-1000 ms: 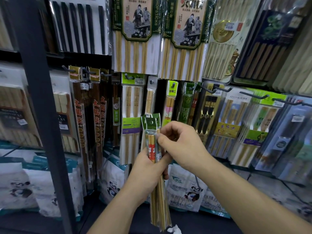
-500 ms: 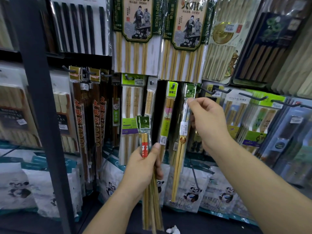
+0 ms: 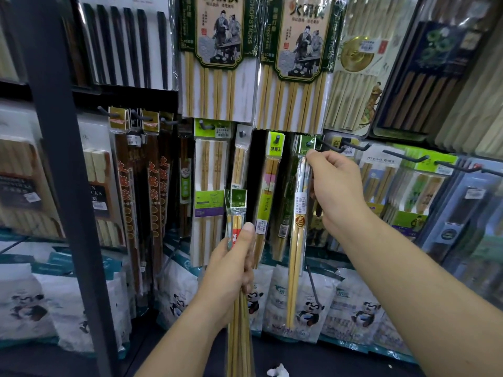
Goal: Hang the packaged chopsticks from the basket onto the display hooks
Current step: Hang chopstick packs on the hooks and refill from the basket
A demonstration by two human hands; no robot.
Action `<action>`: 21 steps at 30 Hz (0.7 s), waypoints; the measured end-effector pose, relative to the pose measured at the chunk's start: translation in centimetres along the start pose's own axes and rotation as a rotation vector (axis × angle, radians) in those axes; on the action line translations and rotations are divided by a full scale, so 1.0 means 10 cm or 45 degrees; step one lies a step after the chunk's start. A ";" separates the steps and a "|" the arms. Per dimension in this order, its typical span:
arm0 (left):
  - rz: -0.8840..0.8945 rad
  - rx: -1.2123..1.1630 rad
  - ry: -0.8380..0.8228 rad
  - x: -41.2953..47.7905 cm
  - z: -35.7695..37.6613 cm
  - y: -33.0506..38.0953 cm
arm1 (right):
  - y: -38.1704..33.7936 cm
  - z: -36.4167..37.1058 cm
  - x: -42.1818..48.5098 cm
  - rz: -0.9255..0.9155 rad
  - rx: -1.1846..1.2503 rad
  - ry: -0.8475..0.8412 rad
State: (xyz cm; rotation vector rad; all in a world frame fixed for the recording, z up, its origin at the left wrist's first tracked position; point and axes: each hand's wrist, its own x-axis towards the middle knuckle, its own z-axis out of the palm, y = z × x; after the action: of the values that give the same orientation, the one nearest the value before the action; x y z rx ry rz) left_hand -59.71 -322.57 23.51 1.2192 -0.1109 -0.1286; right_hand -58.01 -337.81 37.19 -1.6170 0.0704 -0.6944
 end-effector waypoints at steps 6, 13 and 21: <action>-0.196 -0.249 0.037 -0.01 0.01 0.03 | 0.07 0.02 0.05 0.025 -0.114 0.031; -0.043 -0.299 0.013 -0.04 0.05 0.05 | 0.23 0.00 0.03 0.039 -0.213 0.107; 0.095 -0.204 -0.078 -0.05 0.10 -0.01 | 0.44 0.05 -0.45 -0.036 -0.449 -0.472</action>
State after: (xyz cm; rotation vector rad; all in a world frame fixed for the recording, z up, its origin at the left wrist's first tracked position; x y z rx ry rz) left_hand -60.38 -323.42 23.78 1.0503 -0.1955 -0.1074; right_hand -59.88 -336.24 31.39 -2.0663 -0.1061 -0.4069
